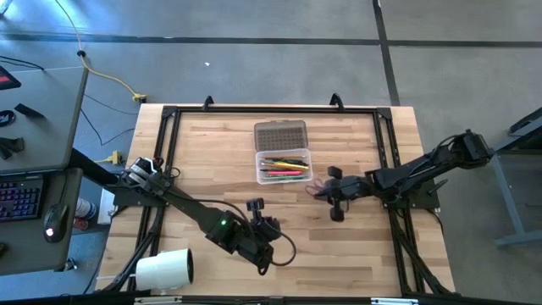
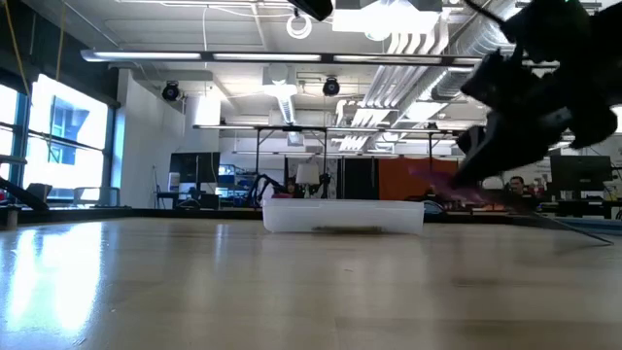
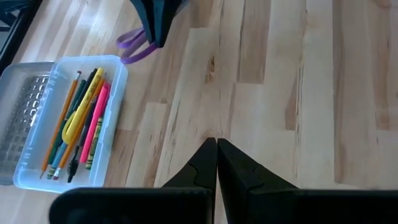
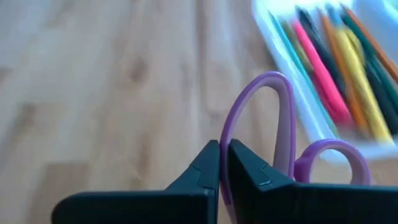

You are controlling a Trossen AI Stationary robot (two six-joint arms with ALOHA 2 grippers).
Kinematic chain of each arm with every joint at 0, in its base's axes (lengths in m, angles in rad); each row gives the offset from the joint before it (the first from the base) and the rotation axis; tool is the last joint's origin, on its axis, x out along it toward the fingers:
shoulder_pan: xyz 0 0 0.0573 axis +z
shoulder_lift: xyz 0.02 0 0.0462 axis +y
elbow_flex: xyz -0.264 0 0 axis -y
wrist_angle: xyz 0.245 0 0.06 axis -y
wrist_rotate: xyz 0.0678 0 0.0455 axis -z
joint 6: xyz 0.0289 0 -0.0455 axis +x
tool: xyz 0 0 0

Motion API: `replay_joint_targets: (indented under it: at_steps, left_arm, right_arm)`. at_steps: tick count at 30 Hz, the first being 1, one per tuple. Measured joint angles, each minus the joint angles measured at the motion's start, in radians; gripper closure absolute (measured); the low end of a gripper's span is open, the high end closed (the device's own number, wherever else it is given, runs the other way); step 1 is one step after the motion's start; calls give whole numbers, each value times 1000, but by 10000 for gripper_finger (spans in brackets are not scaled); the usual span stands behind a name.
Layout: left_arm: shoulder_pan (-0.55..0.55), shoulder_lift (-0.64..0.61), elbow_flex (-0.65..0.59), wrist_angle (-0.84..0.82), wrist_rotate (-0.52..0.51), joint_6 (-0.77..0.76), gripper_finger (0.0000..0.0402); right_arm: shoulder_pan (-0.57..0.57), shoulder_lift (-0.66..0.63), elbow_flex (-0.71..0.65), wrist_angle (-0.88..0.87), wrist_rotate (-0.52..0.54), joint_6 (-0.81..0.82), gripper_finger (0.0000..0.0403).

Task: Pick & place school supplies into a supply box
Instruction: Put the violet scissors into the black supply box

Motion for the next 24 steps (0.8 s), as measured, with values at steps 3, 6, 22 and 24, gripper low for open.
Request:
replay_joint_targets:
  at_steps: [3, 6, 22, 24]
  left_arm:
    - [-1, 0, 0, 3, 2, 0, 355]
    - [0, 0, 0, 24, 2, 0, 355]
    - [-1, 0, 0, 104, 43, -70, 355]
    - [-1, 0, 0, 107, 47, -60, 355]
  right_arm:
    - [7, 0, 32, 46, -49, -40, 396]
    - [32, -1, 76, 125, -74, -108, 400]
    - [78, 196, 320, 201, 173, -439, 400]
    - [45, 249, 358, 200, 217, -484, 400]
